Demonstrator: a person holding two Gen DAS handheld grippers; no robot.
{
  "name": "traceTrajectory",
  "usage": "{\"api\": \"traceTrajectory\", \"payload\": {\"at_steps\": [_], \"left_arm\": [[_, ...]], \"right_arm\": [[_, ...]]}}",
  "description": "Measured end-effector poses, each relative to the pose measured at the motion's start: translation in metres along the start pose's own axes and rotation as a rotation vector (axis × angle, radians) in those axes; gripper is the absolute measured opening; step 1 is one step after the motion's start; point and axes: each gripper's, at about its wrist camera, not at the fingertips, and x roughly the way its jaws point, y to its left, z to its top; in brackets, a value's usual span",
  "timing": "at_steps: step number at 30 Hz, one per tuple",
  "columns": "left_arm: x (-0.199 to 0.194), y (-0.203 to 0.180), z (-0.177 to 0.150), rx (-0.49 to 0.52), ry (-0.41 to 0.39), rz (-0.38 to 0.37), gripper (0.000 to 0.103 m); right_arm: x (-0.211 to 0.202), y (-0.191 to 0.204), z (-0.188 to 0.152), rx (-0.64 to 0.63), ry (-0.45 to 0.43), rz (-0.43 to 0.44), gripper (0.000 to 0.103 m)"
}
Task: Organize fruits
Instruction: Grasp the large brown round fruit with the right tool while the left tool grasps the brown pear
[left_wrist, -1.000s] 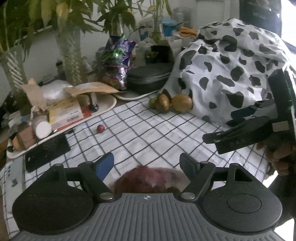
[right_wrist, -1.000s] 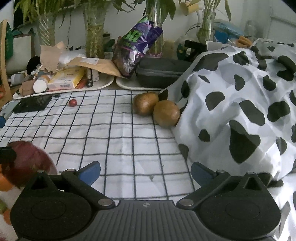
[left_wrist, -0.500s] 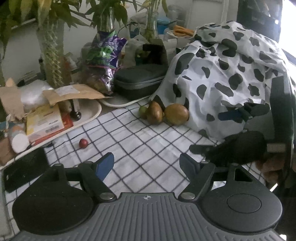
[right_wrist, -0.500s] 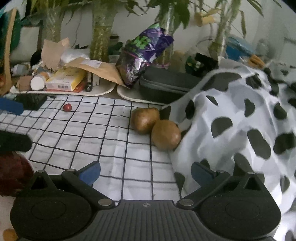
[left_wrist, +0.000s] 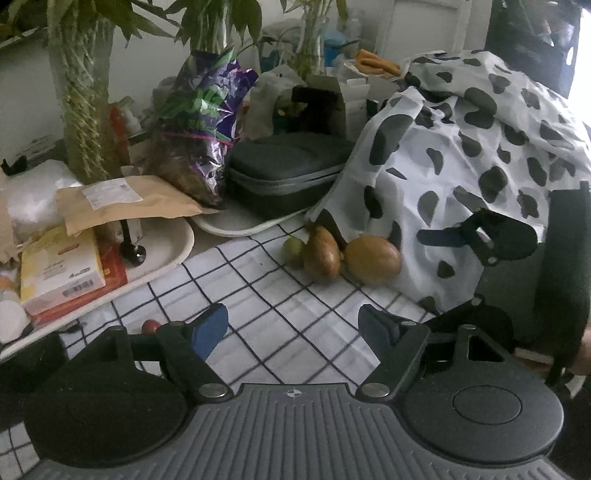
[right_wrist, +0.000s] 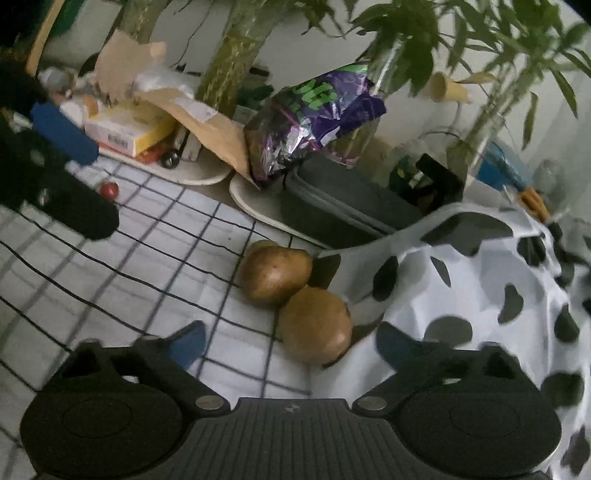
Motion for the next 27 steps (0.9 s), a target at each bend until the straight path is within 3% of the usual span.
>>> {"api": "traceTrajectory", "payload": {"at_steps": [6, 13, 15, 18, 27], "left_arm": [[0.019, 0.010, 0.010, -0.020, 0.010, -0.021, 0.077], [0.034, 0.016, 0.015, -0.020, 0.023, -0.027, 0.077], [0.035, 0.016, 0.016, -0.020, 0.024, -0.027, 0.077], [0.038, 0.016, 0.019, -0.018, 0.028, -0.028, 0.077], [0.052, 0.008, 0.028, -0.017, 0.040, -0.033, 0.076]], "right_arm": [[0.027, -0.004, 0.001, -0.038, 0.009, -0.028, 0.081], [0.047, -0.011, -0.003, -0.017, 0.034, 0.014, 0.073], [0.047, -0.014, -0.003, -0.001, 0.027, -0.001, 0.057], [0.040, -0.020, -0.005, 0.020, 0.017, 0.047, 0.056], [-0.003, -0.006, -0.008, -0.144, -0.070, 0.007, 0.056]]}}
